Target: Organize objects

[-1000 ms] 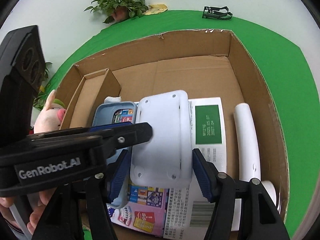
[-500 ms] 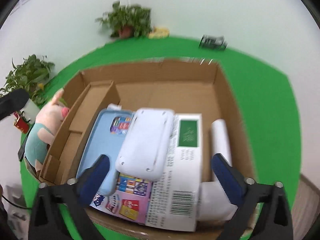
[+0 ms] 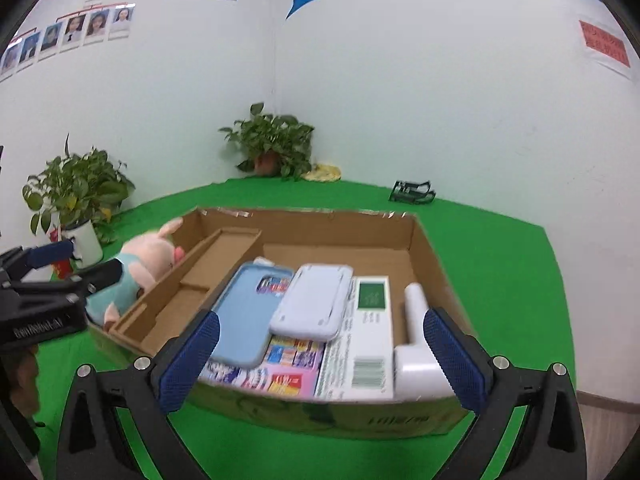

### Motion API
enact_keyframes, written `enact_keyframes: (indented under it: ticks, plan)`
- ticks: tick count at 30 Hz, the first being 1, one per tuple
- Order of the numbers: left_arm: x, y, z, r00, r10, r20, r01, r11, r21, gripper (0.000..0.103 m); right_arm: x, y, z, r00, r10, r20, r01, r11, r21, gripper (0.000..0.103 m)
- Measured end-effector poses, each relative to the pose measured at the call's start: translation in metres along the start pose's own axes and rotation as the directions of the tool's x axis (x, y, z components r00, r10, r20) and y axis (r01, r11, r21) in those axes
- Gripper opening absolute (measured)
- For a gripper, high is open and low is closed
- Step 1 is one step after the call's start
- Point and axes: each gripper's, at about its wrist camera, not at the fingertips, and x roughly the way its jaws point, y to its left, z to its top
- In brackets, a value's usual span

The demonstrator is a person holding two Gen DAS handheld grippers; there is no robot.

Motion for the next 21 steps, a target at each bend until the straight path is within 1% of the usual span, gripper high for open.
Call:
enact_keyframes:
  ticks: [2,3,4,6,7,8,10,14,18,21]
  plan:
    - [0.012,-0.003,-0.013,0.998,-0.027,-0.049,0.025,0.999,-0.039,0.091,0.009,0.000,-0.011,0.999,-0.021,-0.036,0.022,1.000,0.023,0.103]
    - [0.018,-0.005,-0.019,0.997,-0.039,-0.060,0.036,0.998,-0.055,0.091,0.013,0.000,-0.015,0.998,-0.032,-0.051,0.034,0.999,0.034,0.103]
    - [0.023,-0.007,-0.025,0.997,-0.035,-0.064,0.031,0.998,-0.058,0.091,0.017,-0.002,-0.019,0.997,-0.041,-0.064,0.045,0.998,0.049,0.103]
    - [0.030,-0.015,-0.036,0.997,-0.021,-0.072,0.019,0.999,-0.031,0.091,0.023,-0.005,-0.027,0.994,-0.067,-0.086,0.074,0.994,0.075,0.103]
    - [0.030,-0.019,-0.039,0.998,-0.015,-0.062,0.014,1.000,-0.017,0.092,0.024,-0.005,-0.029,0.994,-0.079,-0.077,0.084,0.994,0.064,0.103]
    - [0.028,-0.022,-0.041,0.999,-0.004,-0.036,0.003,1.000,-0.015,0.091,0.026,-0.002,-0.031,0.993,-0.091,-0.072,0.095,0.995,0.044,0.103]
    - [0.028,-0.024,-0.041,0.999,-0.012,-0.035,0.011,1.000,-0.021,0.092,0.031,-0.002,-0.033,0.992,-0.092,-0.080,0.096,0.994,0.046,0.103]
    - [0.028,-0.024,-0.041,1.000,0.003,-0.021,-0.004,0.999,-0.036,0.092,0.038,0.008,-0.037,0.989,-0.132,-0.072,0.133,0.991,-0.002,0.103]
    - [0.030,-0.022,-0.041,1.000,0.003,-0.027,-0.004,0.999,-0.043,0.094,0.037,0.012,-0.037,0.991,-0.111,-0.074,0.110,0.994,-0.016,0.103]
    - [0.030,-0.021,-0.041,0.999,0.000,-0.033,-0.002,0.999,-0.052,0.096,0.037,0.013,-0.036,0.991,-0.112,-0.076,0.111,0.994,-0.018,0.103]
